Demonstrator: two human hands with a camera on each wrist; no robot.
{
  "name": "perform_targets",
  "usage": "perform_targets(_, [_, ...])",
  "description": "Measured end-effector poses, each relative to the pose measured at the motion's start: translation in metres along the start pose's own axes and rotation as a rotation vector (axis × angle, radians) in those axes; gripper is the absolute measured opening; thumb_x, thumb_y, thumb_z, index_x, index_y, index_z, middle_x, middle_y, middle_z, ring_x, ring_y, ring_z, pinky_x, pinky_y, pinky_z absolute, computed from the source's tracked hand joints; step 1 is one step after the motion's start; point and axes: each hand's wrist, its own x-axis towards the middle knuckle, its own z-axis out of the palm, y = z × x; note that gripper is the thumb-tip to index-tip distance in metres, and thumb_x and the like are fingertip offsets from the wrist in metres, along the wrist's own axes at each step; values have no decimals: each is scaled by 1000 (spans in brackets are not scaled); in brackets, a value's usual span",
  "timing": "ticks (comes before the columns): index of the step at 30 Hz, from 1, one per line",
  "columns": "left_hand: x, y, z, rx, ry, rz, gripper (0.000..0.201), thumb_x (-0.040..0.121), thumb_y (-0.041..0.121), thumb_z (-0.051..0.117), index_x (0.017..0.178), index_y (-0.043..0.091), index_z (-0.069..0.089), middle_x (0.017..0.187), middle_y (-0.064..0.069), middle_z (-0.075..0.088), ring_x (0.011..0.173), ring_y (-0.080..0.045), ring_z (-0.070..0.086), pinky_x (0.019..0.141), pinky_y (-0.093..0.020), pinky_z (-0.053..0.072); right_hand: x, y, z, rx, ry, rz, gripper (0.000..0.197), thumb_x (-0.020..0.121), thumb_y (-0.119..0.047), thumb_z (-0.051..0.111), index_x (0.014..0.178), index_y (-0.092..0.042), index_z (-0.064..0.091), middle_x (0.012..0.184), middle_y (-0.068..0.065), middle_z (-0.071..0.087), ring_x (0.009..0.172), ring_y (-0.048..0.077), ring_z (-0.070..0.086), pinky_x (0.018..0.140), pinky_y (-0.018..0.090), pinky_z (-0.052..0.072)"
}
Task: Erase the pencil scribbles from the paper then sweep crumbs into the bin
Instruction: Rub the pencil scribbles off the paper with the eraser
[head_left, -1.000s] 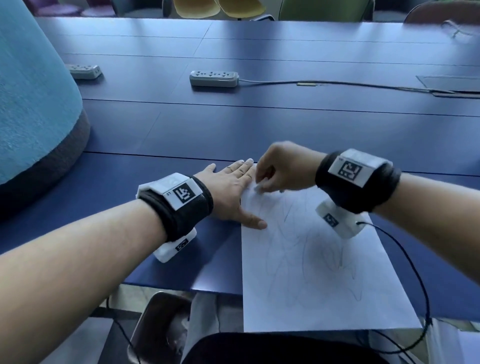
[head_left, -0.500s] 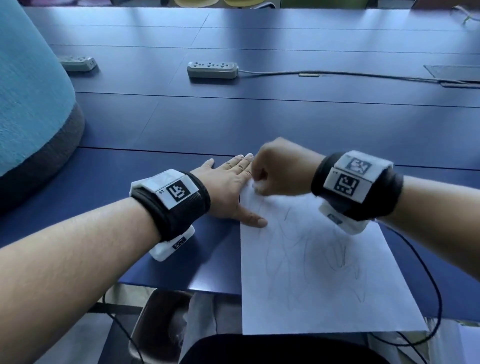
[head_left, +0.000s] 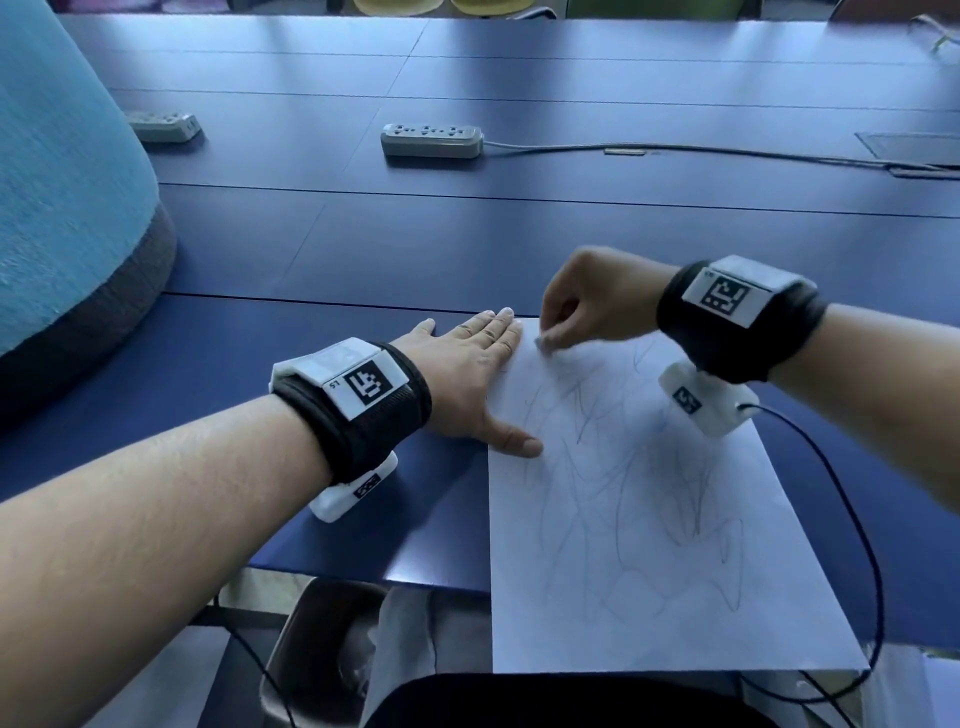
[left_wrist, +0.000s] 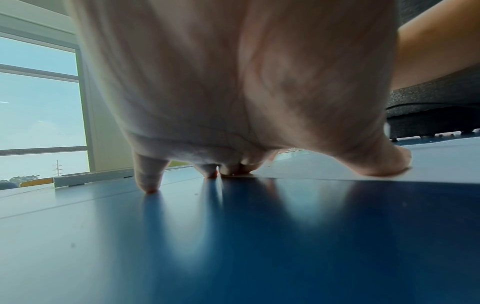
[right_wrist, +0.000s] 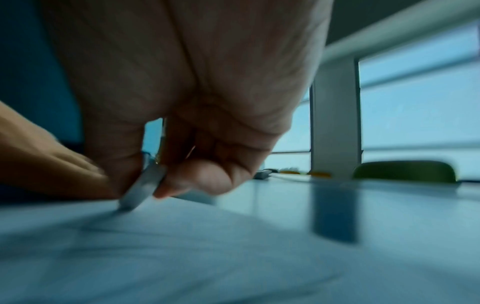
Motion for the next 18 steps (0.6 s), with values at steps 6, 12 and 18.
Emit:
perform_targets(6, [-1,0,0,-7,5,-6,134,62,93,46,155,22,-18,163,10,-22,149,-5,-18,122,-52,2,-2,-9,9,-19,-76,-53,12,74,-28,78,68,-21,73,54,-10,60,46,-1,49,51,15,42])
perform_targets(12, [1,-2,1,-25,33,27,133,59,95,45,155,28,-18,163,13,-20,149,-6,-17,121,-54,4,7,-21,15,-146,42,-107,4,72,-22,73,68,-21,73,62,-4,64,62,17,58,64,25,52])
perform_targets(18, [-1,0,0,-22,17,-1,135,60,93,48,156,22,-17,163,11,-21,148,-5,-18,122,-50,-1,14,-2,-3,-117,52,-44,9,76,-29,78,75,-21,77,64,-9,66,61,10,59,67,27,52])
